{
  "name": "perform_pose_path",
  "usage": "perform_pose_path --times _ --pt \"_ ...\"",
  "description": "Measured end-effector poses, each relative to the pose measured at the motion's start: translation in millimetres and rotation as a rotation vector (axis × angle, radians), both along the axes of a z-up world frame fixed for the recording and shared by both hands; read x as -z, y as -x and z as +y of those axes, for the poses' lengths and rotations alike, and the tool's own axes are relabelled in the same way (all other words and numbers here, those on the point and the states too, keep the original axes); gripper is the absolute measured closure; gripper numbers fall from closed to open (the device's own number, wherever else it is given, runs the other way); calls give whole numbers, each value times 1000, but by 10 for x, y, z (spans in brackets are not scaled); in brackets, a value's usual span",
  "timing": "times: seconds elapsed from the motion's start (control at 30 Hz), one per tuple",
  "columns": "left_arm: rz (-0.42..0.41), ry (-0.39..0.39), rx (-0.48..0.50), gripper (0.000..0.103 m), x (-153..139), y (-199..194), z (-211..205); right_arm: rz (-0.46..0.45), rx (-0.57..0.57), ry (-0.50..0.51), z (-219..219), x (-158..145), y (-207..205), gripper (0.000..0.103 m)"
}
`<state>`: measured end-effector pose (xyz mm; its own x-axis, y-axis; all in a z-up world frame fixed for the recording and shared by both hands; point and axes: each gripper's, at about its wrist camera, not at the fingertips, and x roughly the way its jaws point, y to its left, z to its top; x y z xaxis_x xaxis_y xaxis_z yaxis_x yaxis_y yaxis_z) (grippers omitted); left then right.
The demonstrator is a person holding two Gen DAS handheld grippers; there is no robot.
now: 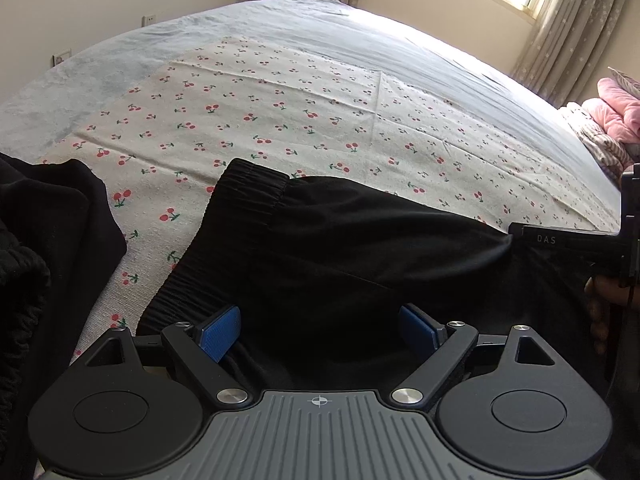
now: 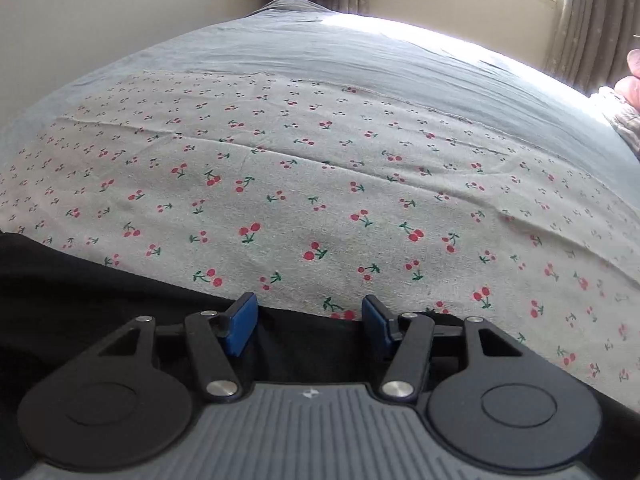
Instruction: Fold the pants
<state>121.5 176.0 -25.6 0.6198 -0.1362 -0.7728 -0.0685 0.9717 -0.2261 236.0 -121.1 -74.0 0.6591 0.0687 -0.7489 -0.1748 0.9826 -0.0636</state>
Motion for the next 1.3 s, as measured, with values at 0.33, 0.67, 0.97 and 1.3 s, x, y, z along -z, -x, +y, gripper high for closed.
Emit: perform_pose_path --times 0.33,0.67,0.97,1.3 --pt "-22 65 -12 38 33 -41 169 14 -209 -162 421 -254 841 51" --pt "-30 -57 28 36 28 4 17 82 -284 -57 -506 -96 1991 40" --pt "-26 -157 21 36 43 -7 -130 85 51 -95 -1982 -174 2622 31" --pt "-137 -94 139 37 -217 131 -744 99 473 -226 -2976 -222 2759 31"
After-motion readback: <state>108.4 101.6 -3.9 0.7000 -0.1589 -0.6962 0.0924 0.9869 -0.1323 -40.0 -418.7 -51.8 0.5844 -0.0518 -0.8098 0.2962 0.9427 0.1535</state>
